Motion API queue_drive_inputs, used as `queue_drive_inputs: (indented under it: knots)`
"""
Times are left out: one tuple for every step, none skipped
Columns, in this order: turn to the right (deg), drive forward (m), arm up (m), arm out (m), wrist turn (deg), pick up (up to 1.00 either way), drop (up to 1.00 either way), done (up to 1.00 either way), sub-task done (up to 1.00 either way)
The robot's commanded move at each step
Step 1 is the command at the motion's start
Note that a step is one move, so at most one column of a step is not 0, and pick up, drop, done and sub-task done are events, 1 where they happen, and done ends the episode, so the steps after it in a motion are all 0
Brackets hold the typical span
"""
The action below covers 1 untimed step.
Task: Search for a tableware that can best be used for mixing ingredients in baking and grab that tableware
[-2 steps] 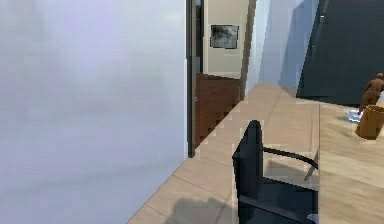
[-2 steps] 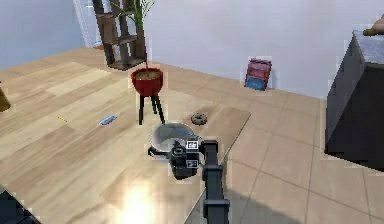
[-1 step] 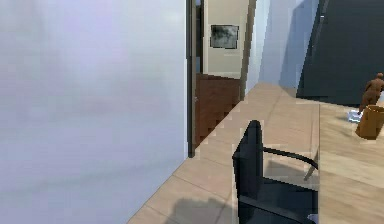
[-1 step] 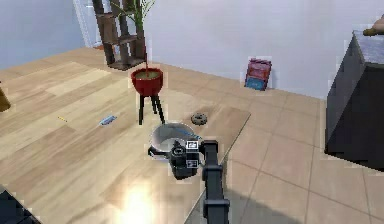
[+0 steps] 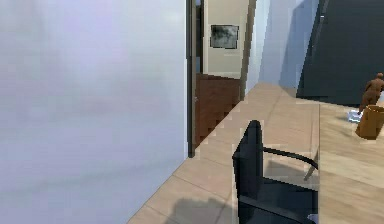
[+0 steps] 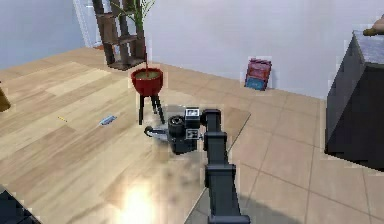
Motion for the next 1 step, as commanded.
queue_drive_inputs:
  knots:
    - [0.0,0.00,0.00,0.00,0.0,0.00,0.00,1.00,0.00]
